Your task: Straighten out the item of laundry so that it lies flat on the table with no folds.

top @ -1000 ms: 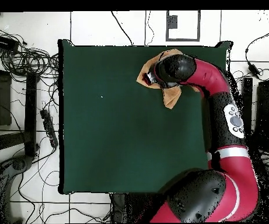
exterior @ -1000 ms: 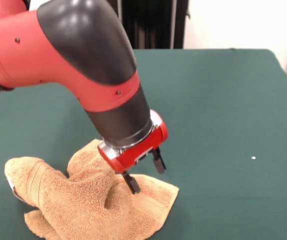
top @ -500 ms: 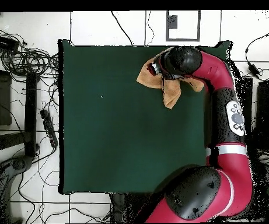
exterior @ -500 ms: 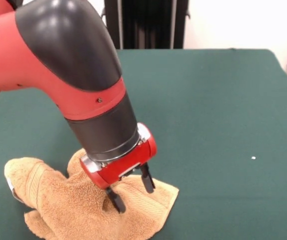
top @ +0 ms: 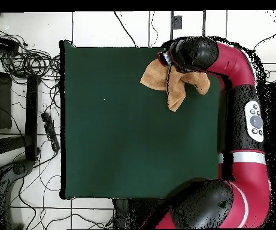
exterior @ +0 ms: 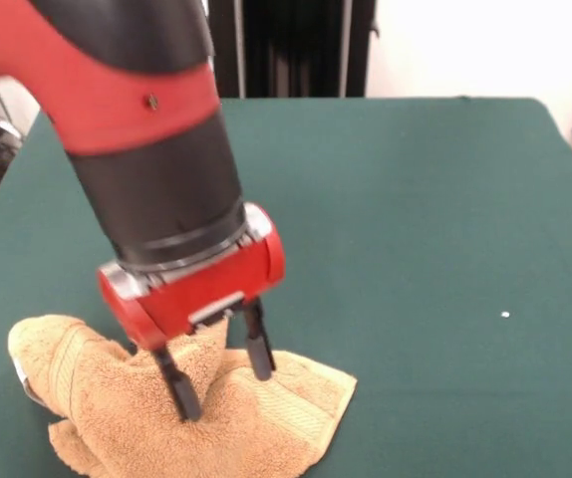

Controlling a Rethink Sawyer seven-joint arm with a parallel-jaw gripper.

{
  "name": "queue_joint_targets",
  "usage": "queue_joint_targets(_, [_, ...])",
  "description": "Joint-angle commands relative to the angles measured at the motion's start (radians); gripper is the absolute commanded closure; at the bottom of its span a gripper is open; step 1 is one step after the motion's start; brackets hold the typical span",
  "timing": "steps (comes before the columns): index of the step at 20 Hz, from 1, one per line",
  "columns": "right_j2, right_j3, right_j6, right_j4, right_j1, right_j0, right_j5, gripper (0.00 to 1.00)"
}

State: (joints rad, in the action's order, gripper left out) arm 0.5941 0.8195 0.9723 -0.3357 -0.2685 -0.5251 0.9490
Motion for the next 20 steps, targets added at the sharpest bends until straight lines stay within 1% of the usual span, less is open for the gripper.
queue_joint_targets(1, [0.0,0.183,0.011,-0.012,-0.075,0.005,-0.099,0.0])
queue_joint_targets(5, [-0.022,0.252,0.06,-0.013,-0.089,-0.005,-0.138,0.0])
queue_joint_targets(10, [-0.032,0.285,0.086,-0.005,-0.076,-0.005,-0.155,0.0])
queue_joint_targets(15, [-0.061,0.333,0.139,0.003,-0.098,-0.006,-0.189,0.0])
queue_joint_targets(20, [-0.085,0.331,0.165,0.003,-0.114,0.008,-0.199,0.0])
